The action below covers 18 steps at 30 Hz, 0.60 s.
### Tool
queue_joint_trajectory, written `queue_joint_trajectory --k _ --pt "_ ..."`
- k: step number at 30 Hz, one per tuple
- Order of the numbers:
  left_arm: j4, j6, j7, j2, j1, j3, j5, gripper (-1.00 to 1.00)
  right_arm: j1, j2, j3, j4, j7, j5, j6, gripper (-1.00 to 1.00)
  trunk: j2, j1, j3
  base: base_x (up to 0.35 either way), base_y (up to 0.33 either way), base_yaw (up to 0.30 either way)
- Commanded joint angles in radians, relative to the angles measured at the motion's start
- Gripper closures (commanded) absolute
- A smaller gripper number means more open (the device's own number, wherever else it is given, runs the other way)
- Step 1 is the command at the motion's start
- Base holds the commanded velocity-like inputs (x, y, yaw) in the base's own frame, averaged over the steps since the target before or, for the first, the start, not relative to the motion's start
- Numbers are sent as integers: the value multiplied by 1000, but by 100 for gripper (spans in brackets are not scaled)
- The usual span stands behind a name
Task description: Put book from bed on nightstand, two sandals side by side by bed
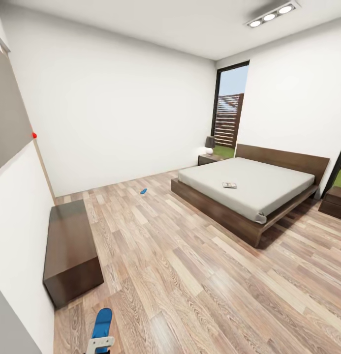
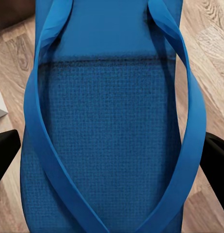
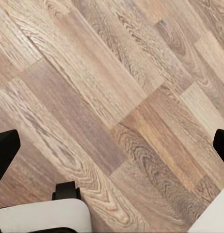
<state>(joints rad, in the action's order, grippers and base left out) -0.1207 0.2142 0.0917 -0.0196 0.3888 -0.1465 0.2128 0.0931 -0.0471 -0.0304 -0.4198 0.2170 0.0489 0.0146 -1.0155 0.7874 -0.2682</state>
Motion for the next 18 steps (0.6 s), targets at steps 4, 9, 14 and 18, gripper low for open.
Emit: queue_joint_trajectory --k 4,9,14,18 --pt "1 11 3 0 -1 -10 15 100 1 0 -2 18 5 5 18 -100 27 -15 11 0 0 0" --pt "0 15 2 0 -5 -10 17 100 1 -8 2 27 5 5 27 -100 62 -35 27 0 0 0" --pt "0 20 2 0 -8 -11 17 100 1 -8 2 31 5 5 30 -100 97 -54 43 0 0 0" --pt "0 22 2 0 -9 -11 15 100 1 -4 0 32 5 5 30 -100 97 -54 43 0 0 0"
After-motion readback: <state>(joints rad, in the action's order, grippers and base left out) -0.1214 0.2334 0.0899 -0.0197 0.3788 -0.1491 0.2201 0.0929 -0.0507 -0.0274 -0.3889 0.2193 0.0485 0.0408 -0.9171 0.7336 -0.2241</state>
